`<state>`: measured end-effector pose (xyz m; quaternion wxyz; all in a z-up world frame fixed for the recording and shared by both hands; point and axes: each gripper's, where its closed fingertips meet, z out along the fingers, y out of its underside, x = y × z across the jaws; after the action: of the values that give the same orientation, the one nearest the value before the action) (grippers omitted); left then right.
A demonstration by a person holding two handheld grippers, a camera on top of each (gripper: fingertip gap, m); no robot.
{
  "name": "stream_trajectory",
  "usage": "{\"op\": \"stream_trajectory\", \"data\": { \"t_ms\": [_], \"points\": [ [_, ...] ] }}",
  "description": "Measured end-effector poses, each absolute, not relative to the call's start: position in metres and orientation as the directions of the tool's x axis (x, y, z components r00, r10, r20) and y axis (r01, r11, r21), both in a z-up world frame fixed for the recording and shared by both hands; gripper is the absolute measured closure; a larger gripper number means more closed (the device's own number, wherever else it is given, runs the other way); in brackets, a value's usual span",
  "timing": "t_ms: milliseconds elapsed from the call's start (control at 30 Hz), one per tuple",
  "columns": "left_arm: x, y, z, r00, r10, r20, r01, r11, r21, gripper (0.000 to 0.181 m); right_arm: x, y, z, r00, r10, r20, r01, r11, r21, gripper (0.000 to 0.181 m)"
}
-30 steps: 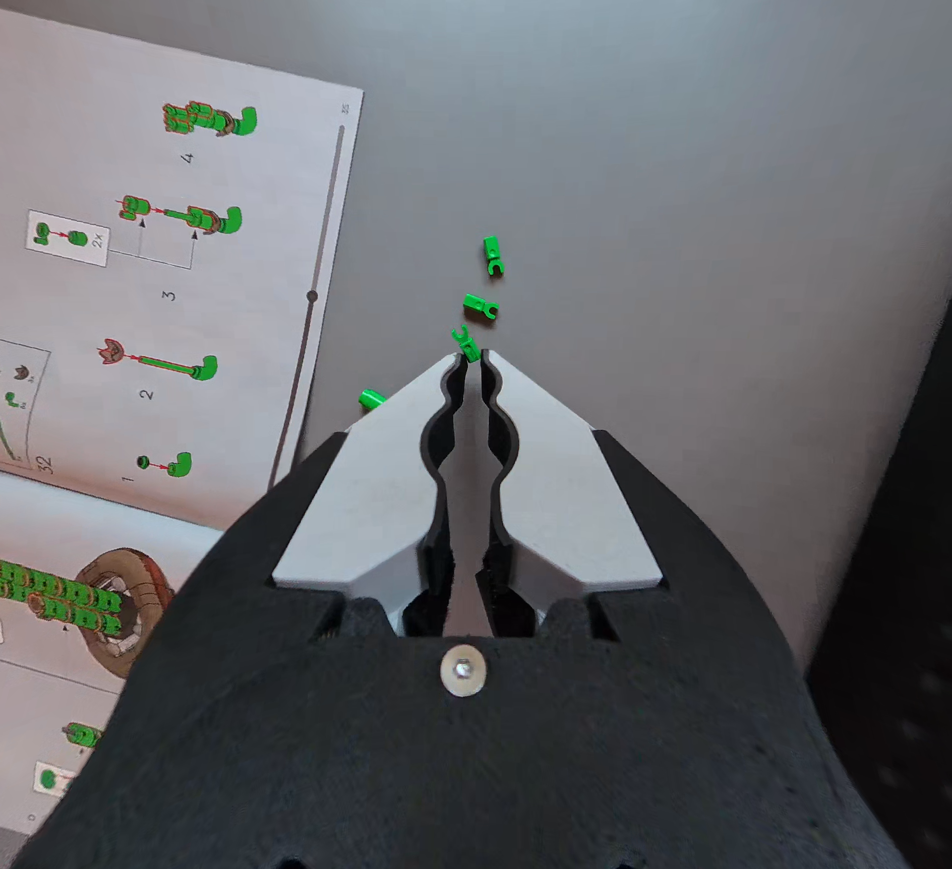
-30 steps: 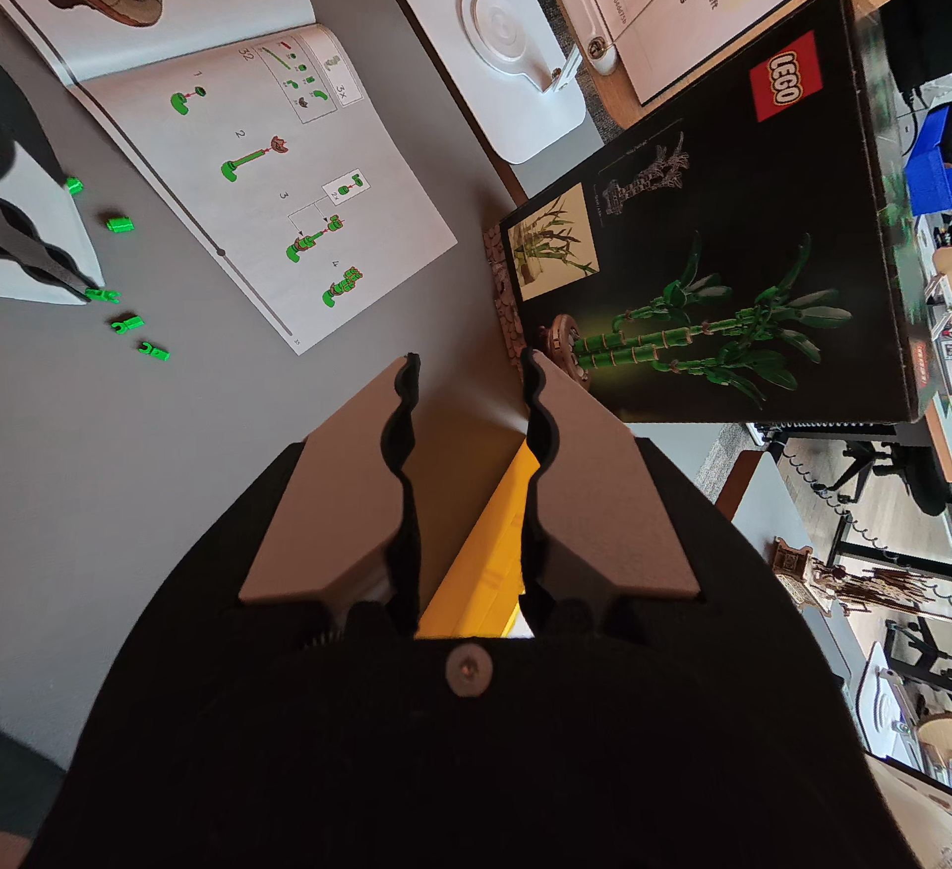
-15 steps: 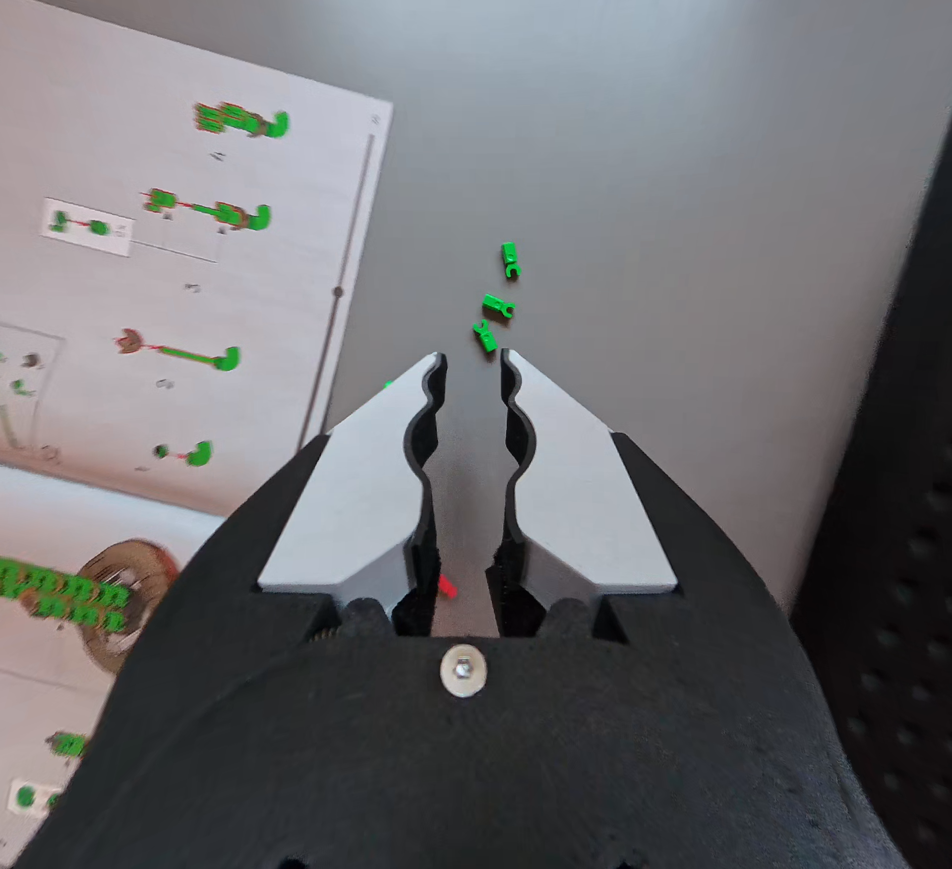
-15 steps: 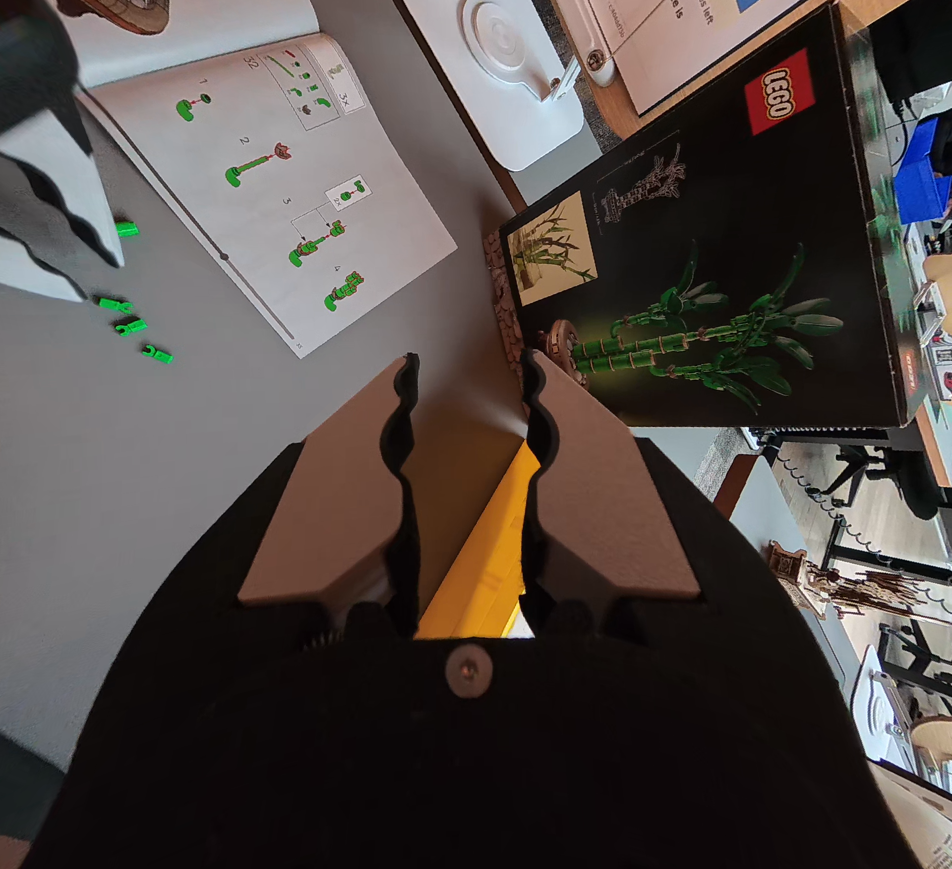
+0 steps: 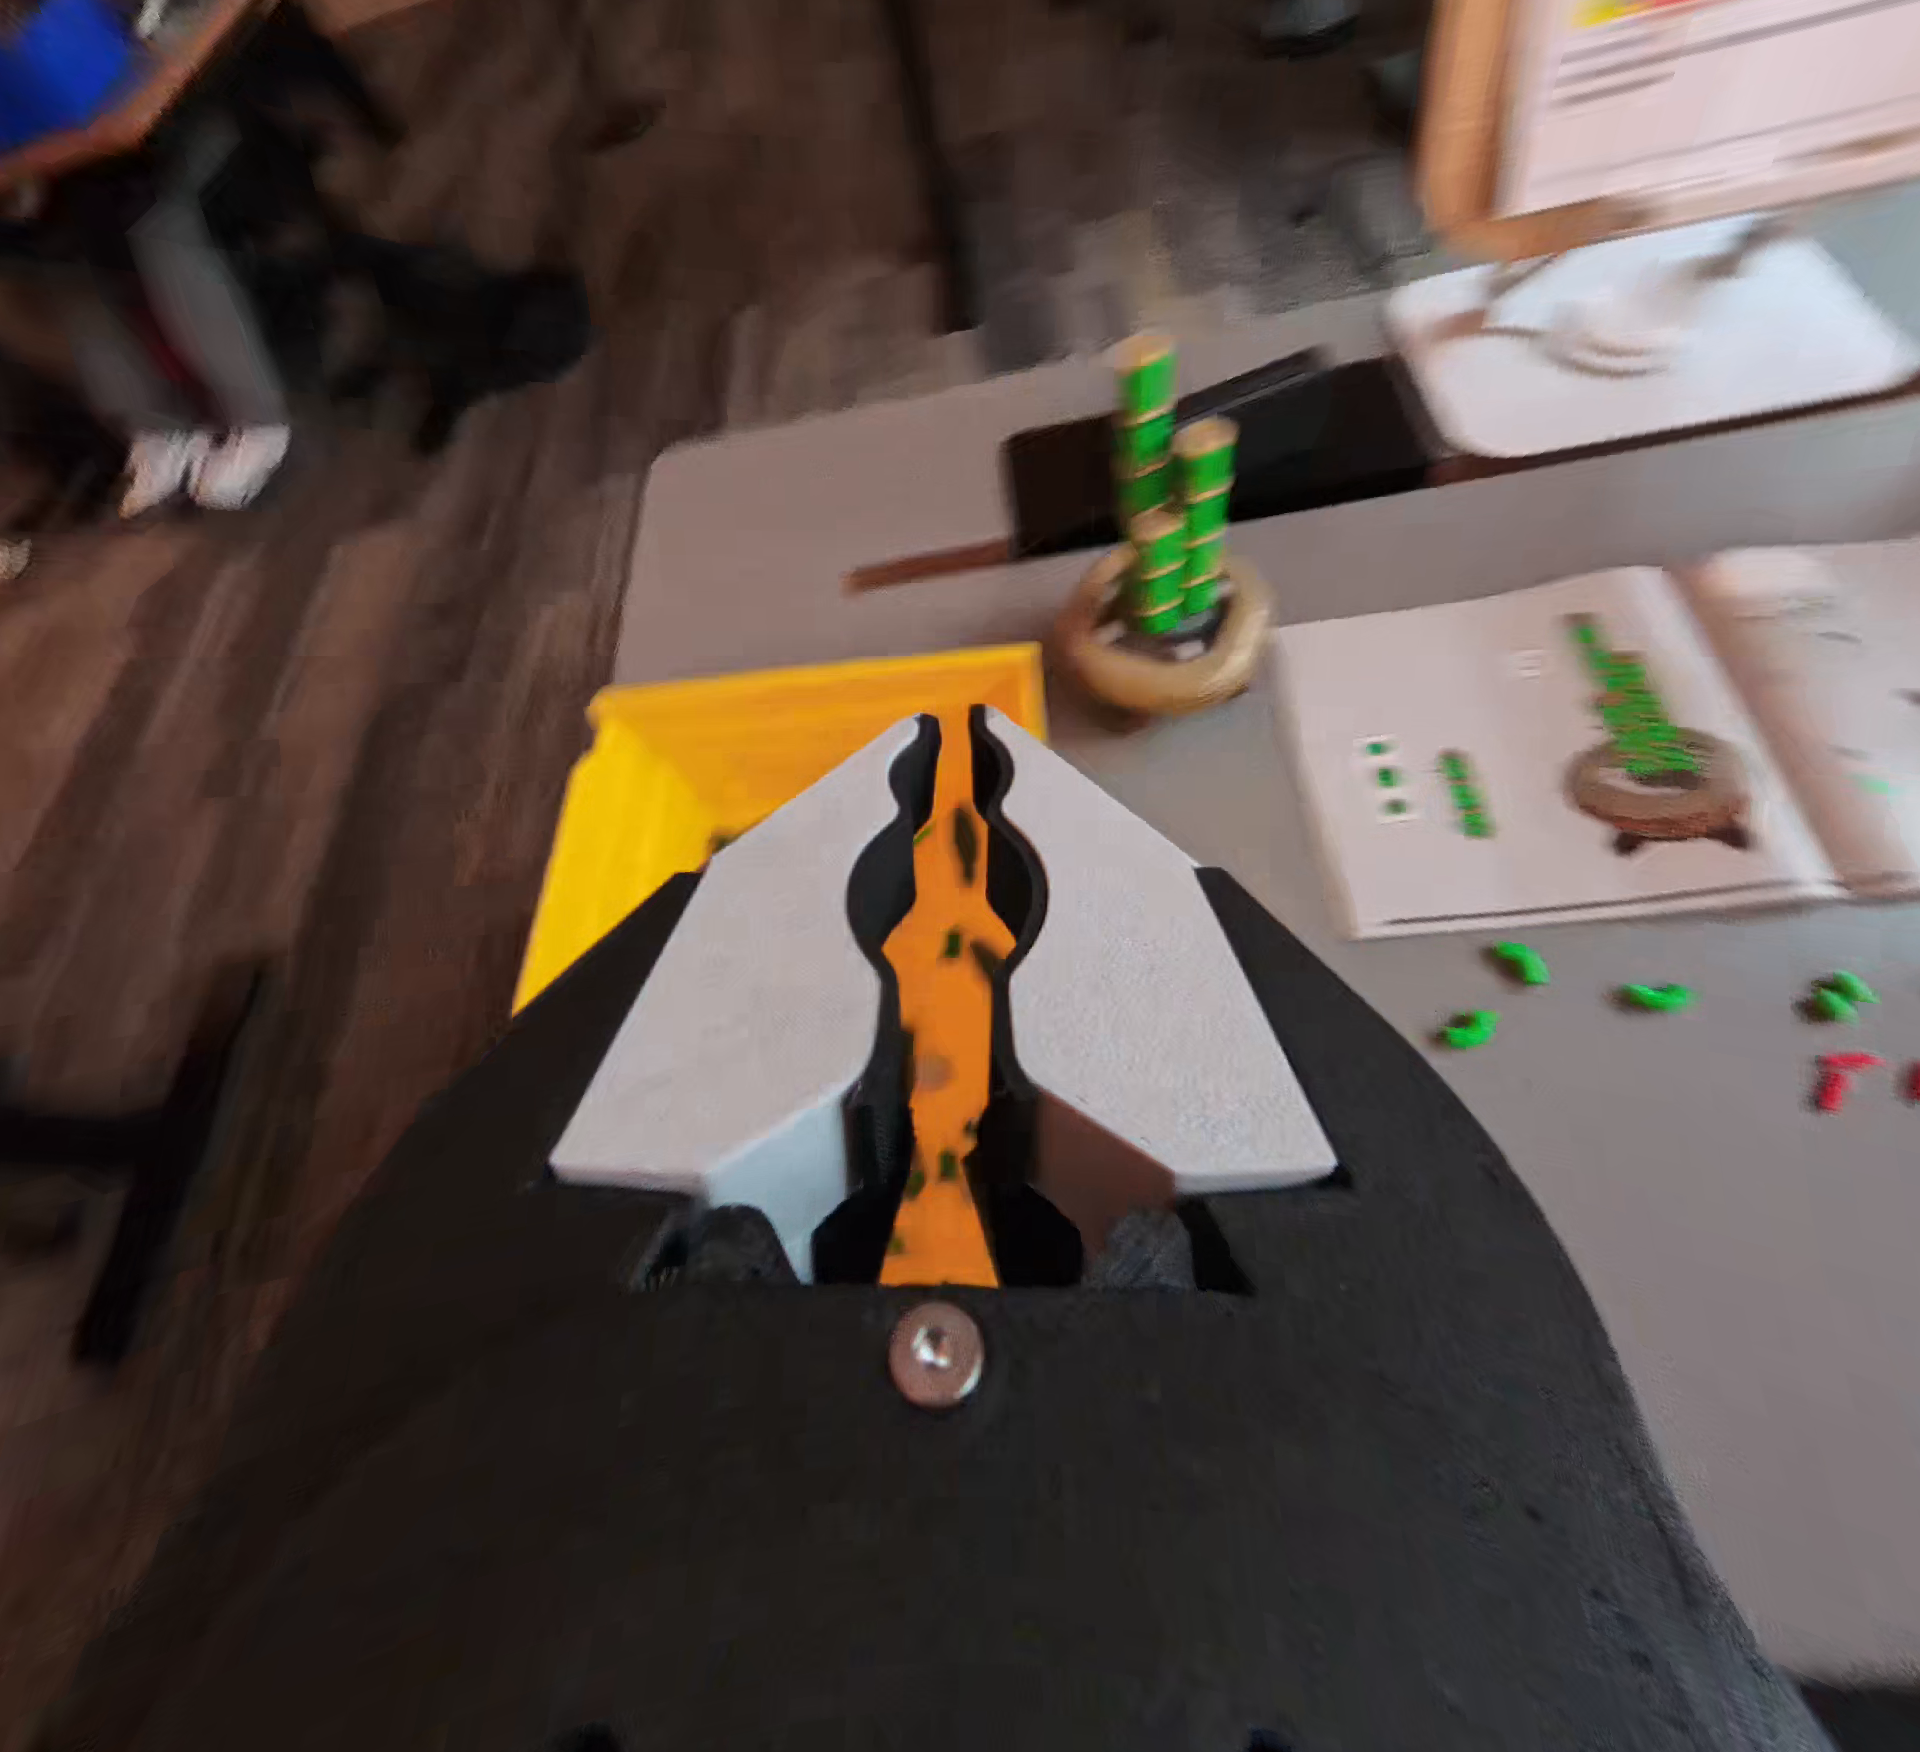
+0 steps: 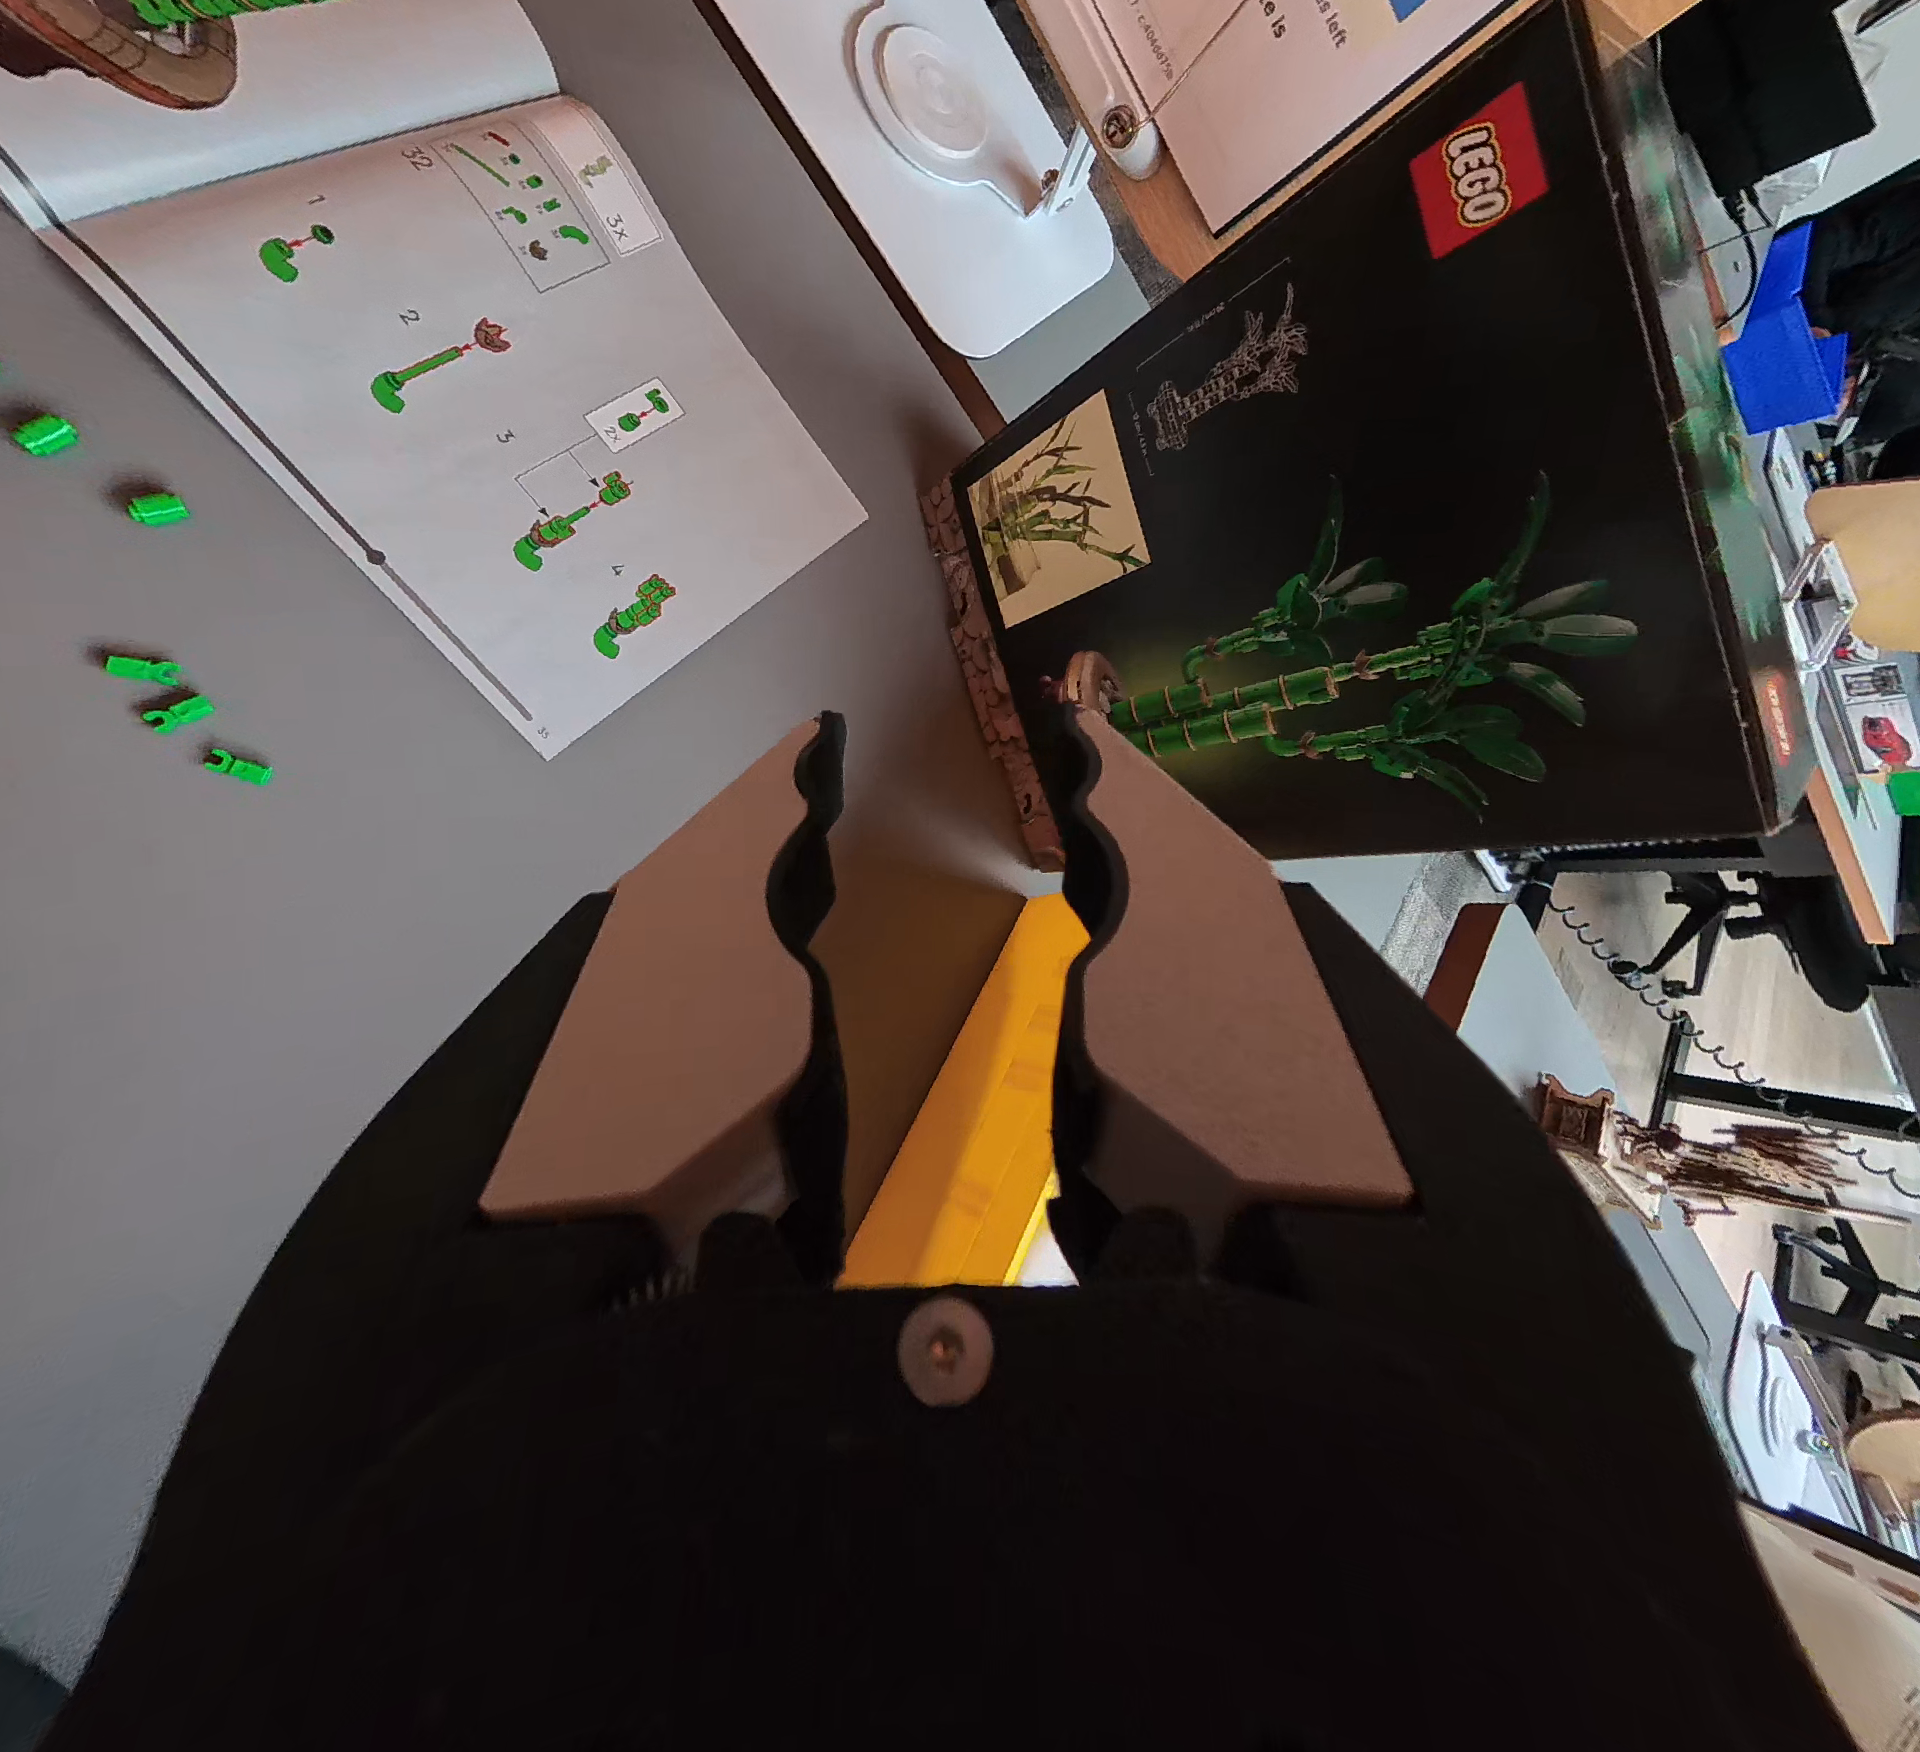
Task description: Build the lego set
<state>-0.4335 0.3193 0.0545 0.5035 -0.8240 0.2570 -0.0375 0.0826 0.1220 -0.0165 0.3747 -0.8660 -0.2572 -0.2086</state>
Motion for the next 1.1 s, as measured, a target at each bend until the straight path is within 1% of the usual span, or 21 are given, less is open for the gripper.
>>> {"op": "stream_trajectory", "data": {
  "t_ms": [33, 100, 200, 333, 400, 467, 533, 667, 833, 967, 1033, 1100],
  "points": [
    [-0.462, 0.325, 0.044, 0.899, -0.409, -0.156, -0.339, -0.427, -0.838, 0.173, 0.081, 0.123, -0.016, 0.779, 0.287, 0.558, 0.604, -0.585, -0.542, 0.141],
    [-0.503, 0.328, 0.013, 0.935, -0.352, -0.041, -0.253, -0.582, -0.773, 0.168, 0.078, 0.125, -0.016, 0.774, 0.290, 0.564, 0.610, -0.581, -0.539, 0.141],
    [-0.543, 0.327, -0.039, 0.953, -0.296, 0.065, -0.198, -0.770, -0.606, 0.166, 0.074, 0.126, -0.018, 0.765, 0.299, 0.570, 0.619, -0.586, -0.523, 0.141],
    [-0.566, 0.323, -0.092, 0.963, -0.217, 0.159, -0.136, -0.901, -0.411, 0.168, 0.077, 0.125, -0.022, 0.767, 0.292, 0.571, 0.610, -0.608, -0.508, 0.141],
    [-0.573, 0.320, -0.111, 0.966, -0.207, 0.156, -0.147, -0.933, -0.329, 0.172, 0.078, 0.124, -0.023, 0.768, 0.288, 0.572, 0.606, -0.614, -0.505, 0.141],
    [-0.579, 0.329, -0.122, 0.967, -0.215, 0.135, -0.161, -0.932, -0.326, 0.178, 0.078, 0.124, -0.024, 0.770, 0.288, 0.570, 0.604, -0.617, -0.504, 0.141],
    [-0.577, 0.341, -0.131, 0.964, -0.217, 0.155, -0.157, -0.931, -0.329, 0.177, 0.078, 0.124, -0.026, 0.768, 0.292, 0.570, 0.606, -0.620, -0.498, 0.141],
    [-0.585, 0.334, -0.151, 0.968, -0.225, 0.110, -0.194, -0.952, -0.236, 0.179, 0.076, 0.126, -0.029, 0.764, 0.304, 0.569, 0.611, -0.623, -0.488, 0.141],
    [-0.579, 0.313, -0.164, 0.961, -0.231, 0.152, -0.213, -0.969, -0.122, 0.178, 0.078, 0.126, -0.030, 0.766, 0.307, 0.565, 0.610, -0.625, -0.488, 0.141],
    [-0.575, 0.292, -0.180, 0.952, -0.242, 0.186, -0.248, -0.969, 0.008, 0.178, 0.080, 0.126, -0.033, 0.767, 0.311, 0.562, 0.609, -0.629, -0.483, 0.141],
    [-0.575, 0.290, -0.184, 0.952, -0.244, 0.185, -0.254, -0.967, 0.029, 0.178, 0.079, 0.126, -0.033, 0.768, 0.314, 0.558, 0.609, -0.629, -0.483, 0.141],
    [-0.572, 0.293, -0.184, 0.949, -0.246, 0.198, -0.255, -0.967, 0.019, 0.178, 0.078, 0.126, -0.035, 0.766, 0.319, 0.558, 0.611, -0.631, -0.478, 0.141]
  ]
}}
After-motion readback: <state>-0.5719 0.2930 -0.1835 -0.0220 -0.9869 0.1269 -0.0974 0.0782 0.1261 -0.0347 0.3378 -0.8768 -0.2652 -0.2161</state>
